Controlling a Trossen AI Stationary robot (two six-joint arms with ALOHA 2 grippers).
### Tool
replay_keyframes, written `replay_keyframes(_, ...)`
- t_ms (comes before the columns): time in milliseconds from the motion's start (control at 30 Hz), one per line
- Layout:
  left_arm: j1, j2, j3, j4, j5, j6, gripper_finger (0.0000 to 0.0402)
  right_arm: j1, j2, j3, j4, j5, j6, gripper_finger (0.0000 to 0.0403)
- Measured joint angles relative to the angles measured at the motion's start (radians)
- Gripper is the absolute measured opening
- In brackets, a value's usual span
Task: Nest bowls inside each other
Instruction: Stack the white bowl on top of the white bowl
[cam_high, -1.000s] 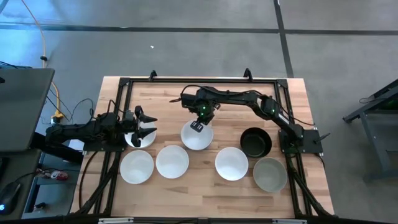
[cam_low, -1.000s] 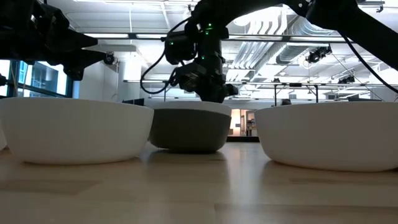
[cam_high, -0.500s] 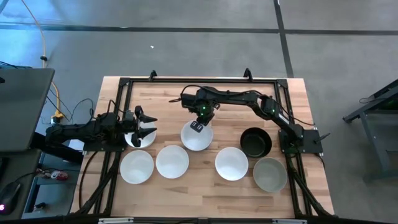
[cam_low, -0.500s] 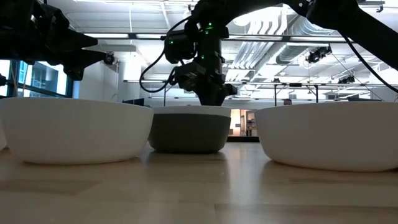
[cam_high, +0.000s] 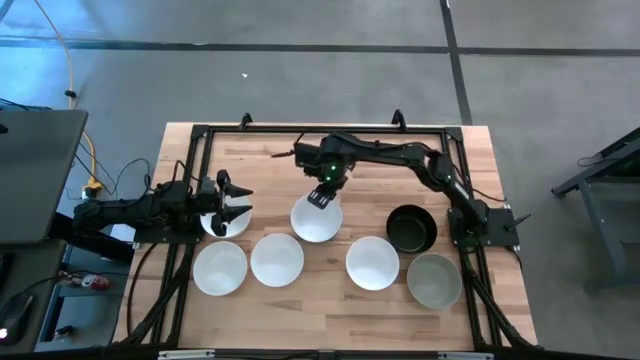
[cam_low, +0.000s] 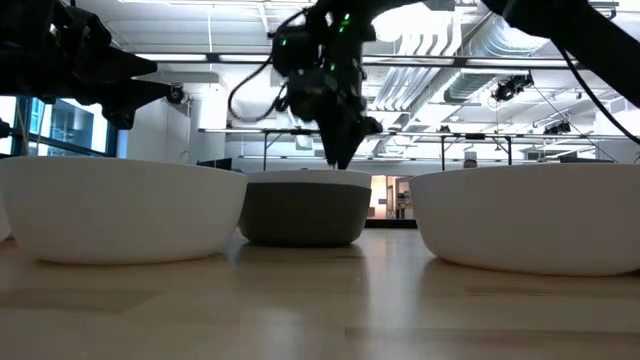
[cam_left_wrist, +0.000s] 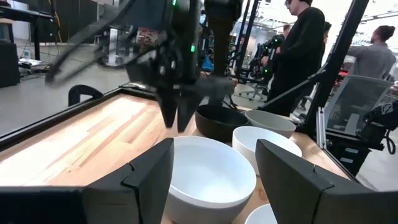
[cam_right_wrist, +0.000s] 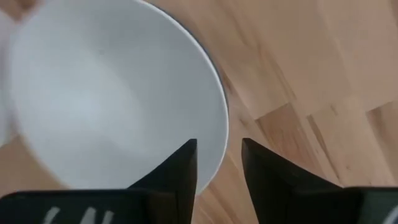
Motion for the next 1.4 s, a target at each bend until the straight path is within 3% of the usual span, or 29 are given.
replay_keyframes(167, 0.000, 0.022, 0.000, -0.003, 0.018, -0.021, 0.0216, 0.002, -0.077, 0.000, -0.026, -0.021, -0.062, 0.0119)
replay_keyframes(333, 0.000, 0.120, 0.000, -0.007, 0.001, -0.036, 0.0216, 0.017, -0.175, 0.000, -0.027, 0.004, -0.152, 0.0119)
replay_keyframes(500, 0.000, 0.236, 0.048, -0.091, -0.142, -0.009, 0.0216, 0.027, -0.298, 0.000, 0.017, 0.016, -0.225, 0.0119)
replay_keyframes(700, 0.000, 0.326, 0.198, -0.282, -0.287, 0.078, 0.0216, 0.026, -0.453, 0.000, 0.091, 0.016, -0.282, 0.0119)
replay_keyframes(867, 0.000, 0.386, 0.273, -0.285, -0.355, 0.108, 0.0216, 0.026, -0.555, 0.000, 0.119, -0.011, -0.339, 0.0119)
replay_keyframes(1000, 0.000, 0.467, 0.326, -0.290, -0.398, 0.024, 0.0216, 0.026, -0.611, 0.000, 0.118, -0.034, -0.392, 0.0119)
replay_keyframes(1100, 0.000, 0.540, 0.411, -0.312, -0.362, 0.009, 0.0216, 0.026, -0.639, 0.000, 0.119, -0.073, -0.439, 0.0119)
replay_keyframes(1233, 0.000, 0.672, 0.603, -0.468, -0.310, 0.019, 0.0216, 0.026, -0.666, 0.000, 0.122, -0.164, -0.490, 0.0119)
replay_keyframes(1400, 0.000, 0.837, 0.885, -0.882, -0.249, 0.167, 0.0216, 0.026, -0.692, 0.000, 0.087, -0.234, -0.514, 0.0119)
